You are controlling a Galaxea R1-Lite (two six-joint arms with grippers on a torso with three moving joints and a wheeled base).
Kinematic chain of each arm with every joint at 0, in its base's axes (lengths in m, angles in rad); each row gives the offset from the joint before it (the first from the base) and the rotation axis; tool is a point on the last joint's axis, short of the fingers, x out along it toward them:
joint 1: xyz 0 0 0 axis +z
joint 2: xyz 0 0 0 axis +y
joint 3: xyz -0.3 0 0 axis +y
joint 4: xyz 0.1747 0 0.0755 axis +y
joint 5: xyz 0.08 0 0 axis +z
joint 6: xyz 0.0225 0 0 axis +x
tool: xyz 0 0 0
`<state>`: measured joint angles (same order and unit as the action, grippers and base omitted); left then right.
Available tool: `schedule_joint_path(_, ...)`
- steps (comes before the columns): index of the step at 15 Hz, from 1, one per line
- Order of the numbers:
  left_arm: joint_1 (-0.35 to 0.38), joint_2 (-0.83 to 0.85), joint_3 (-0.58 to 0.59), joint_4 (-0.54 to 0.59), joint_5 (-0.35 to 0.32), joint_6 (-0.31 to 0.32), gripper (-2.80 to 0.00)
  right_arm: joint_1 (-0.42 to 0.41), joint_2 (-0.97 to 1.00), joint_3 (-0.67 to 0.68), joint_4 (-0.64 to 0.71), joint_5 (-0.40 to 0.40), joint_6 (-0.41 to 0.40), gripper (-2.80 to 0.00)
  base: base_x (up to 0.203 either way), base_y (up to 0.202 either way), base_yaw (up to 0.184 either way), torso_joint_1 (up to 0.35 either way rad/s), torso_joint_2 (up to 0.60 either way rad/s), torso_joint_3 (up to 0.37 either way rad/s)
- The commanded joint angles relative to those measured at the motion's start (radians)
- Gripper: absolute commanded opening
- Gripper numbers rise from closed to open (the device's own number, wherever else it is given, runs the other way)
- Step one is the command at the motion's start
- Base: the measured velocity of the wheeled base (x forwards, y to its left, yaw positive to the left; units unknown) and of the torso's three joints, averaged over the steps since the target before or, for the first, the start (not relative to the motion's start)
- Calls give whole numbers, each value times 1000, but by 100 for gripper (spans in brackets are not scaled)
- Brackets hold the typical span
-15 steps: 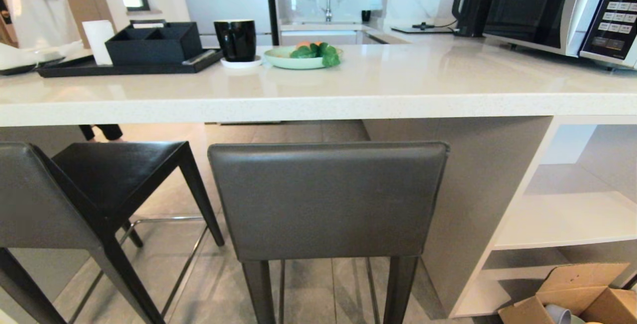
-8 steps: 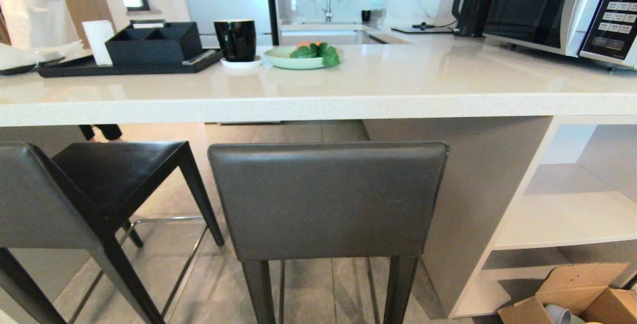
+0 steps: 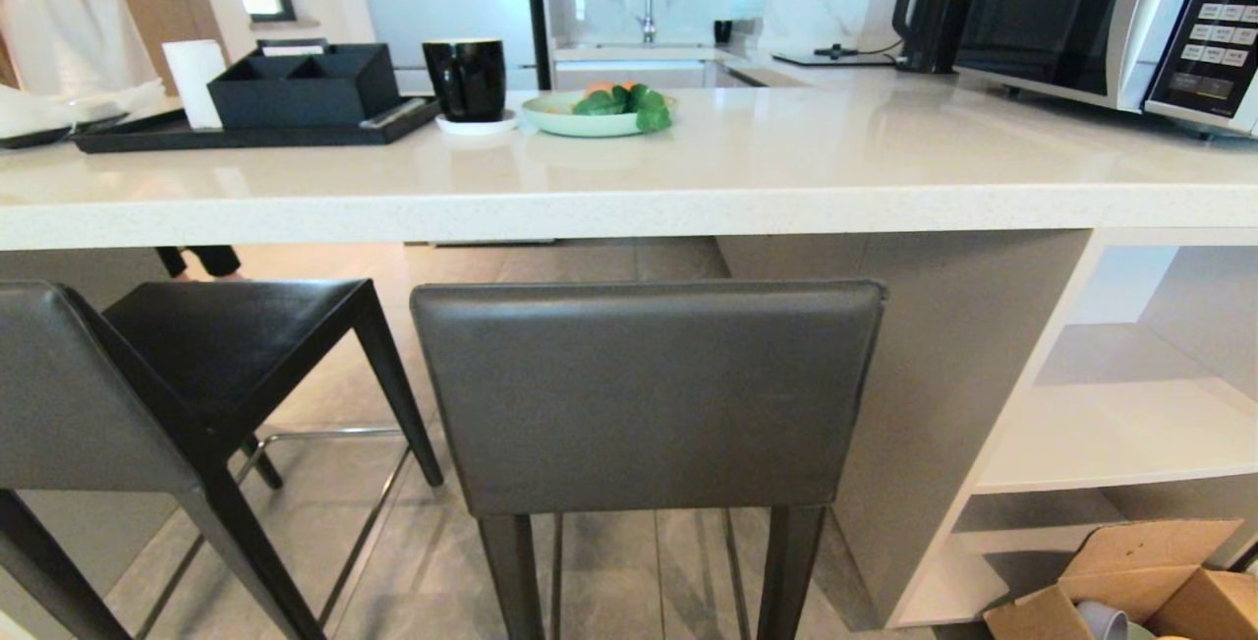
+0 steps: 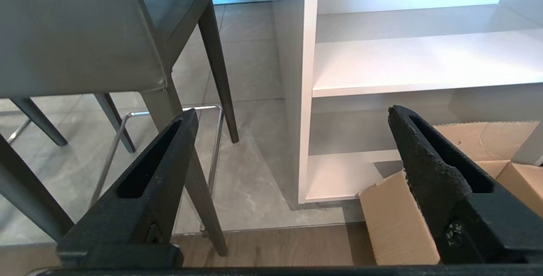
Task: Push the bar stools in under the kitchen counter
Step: Pull the gray chair out from under the dining table
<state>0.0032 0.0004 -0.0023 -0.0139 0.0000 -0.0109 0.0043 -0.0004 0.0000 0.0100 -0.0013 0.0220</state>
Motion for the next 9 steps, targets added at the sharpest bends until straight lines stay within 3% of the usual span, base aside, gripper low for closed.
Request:
schedule_joint_path(1,2,11,-50,7,-4,-1,0,0,2,-17,7,-4,-3,0,0,0,0,0,0,0)
schedule_joint_path(4,-9,216,-213,17,-38,-33,0,1,138,-171,33,-2,51,0,0,0,0,0,0,0)
schedule_joint_path(6,-33,397,-262,-55,-67,-47,0,2,305,-256,19,25,67,0,0,0,0,0,0,0)
schedule_joint_path(9,-53,639,-297,-200,-92,-59,0,15,561,-299,-109,74,75,0,0,0,0,0,0,0)
